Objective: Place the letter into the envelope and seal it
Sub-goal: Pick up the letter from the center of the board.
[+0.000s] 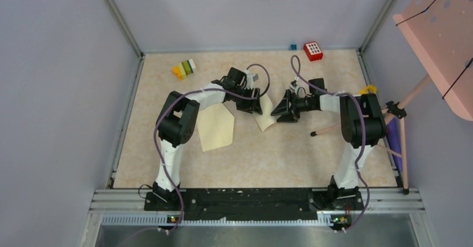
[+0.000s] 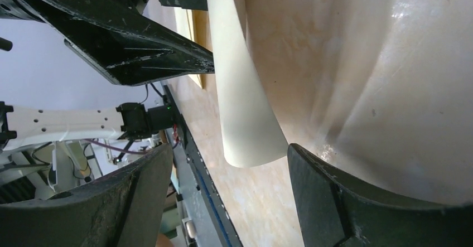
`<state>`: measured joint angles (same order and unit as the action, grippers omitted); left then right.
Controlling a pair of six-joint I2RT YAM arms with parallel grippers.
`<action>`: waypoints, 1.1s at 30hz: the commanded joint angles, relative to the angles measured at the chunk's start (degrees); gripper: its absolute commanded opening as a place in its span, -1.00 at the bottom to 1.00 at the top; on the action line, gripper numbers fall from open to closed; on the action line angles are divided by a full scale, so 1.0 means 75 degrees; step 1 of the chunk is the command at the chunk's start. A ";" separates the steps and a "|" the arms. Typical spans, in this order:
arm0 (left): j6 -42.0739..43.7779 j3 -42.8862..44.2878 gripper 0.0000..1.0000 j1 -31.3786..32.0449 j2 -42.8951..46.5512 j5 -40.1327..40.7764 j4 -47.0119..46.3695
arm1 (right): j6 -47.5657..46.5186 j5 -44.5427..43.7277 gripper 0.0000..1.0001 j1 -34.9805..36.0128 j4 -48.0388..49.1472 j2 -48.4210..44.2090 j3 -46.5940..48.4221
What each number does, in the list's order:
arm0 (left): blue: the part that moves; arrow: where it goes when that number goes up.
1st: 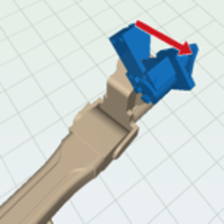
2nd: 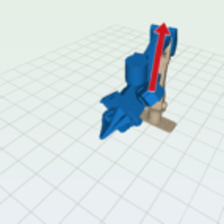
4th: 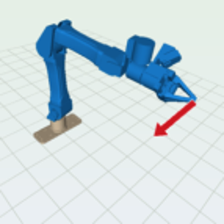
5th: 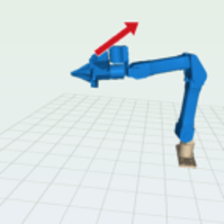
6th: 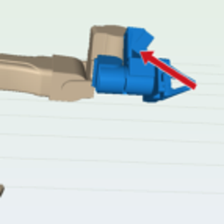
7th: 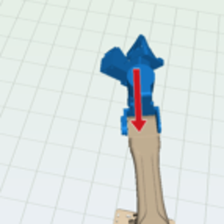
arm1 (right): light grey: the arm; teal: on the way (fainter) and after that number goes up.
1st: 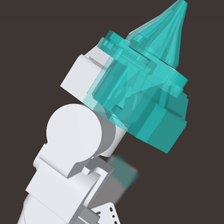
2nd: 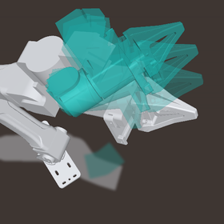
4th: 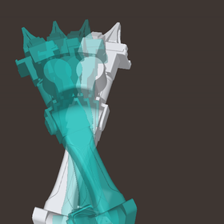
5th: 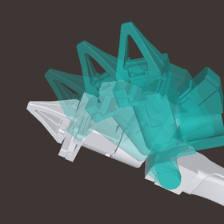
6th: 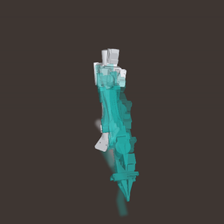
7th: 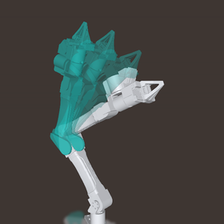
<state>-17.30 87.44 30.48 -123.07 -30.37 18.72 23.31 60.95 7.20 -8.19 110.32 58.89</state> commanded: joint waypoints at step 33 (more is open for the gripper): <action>0.0055 -0.0432 0.26 0.0126 -0.0465 0.0289 0.0457 | -0.2469 0.0558 0.49 0.1018 -0.0671 0.0438 0.1549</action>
<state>-17.54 87.20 30.50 -123.07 -30.81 18.06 10.41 65.98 13.41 -12.43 113.12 67.05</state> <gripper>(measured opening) 0.629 0.744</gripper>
